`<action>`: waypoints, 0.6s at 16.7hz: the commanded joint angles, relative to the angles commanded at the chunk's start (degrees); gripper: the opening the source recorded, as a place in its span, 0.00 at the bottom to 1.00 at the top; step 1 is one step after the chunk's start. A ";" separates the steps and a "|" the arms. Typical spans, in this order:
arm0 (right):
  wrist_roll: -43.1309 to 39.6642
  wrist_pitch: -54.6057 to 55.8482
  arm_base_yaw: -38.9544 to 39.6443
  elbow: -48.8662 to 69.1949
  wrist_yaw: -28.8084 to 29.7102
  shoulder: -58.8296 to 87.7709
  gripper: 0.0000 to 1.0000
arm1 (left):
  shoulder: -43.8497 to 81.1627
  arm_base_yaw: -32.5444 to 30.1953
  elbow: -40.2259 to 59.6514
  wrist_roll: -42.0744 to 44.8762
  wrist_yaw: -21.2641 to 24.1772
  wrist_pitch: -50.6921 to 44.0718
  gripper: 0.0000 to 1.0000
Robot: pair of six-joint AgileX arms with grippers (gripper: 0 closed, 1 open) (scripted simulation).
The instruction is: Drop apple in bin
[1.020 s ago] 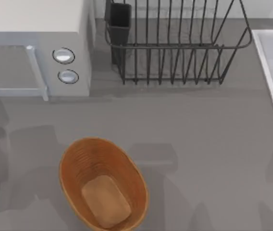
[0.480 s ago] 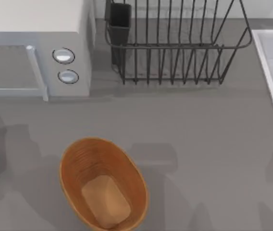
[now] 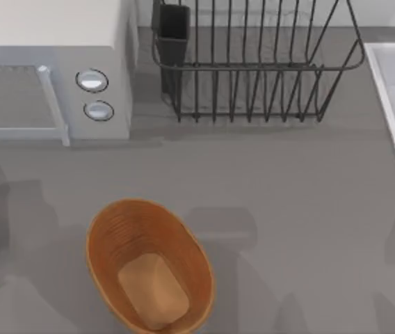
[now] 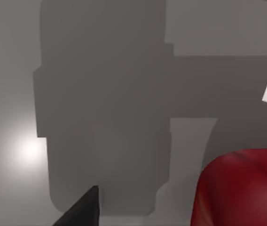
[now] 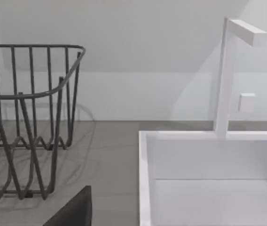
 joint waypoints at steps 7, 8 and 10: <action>0.00 0.00 0.00 0.00 0.00 0.00 1.00 | 0.00 0.00 0.00 0.00 0.00 0.00 0.25; 0.00 0.00 0.00 0.00 0.00 0.00 1.00 | 0.00 0.00 0.00 0.00 0.00 0.00 0.17; 0.00 0.00 0.00 0.00 0.00 0.00 1.00 | 0.00 0.00 0.00 0.00 0.00 0.00 0.02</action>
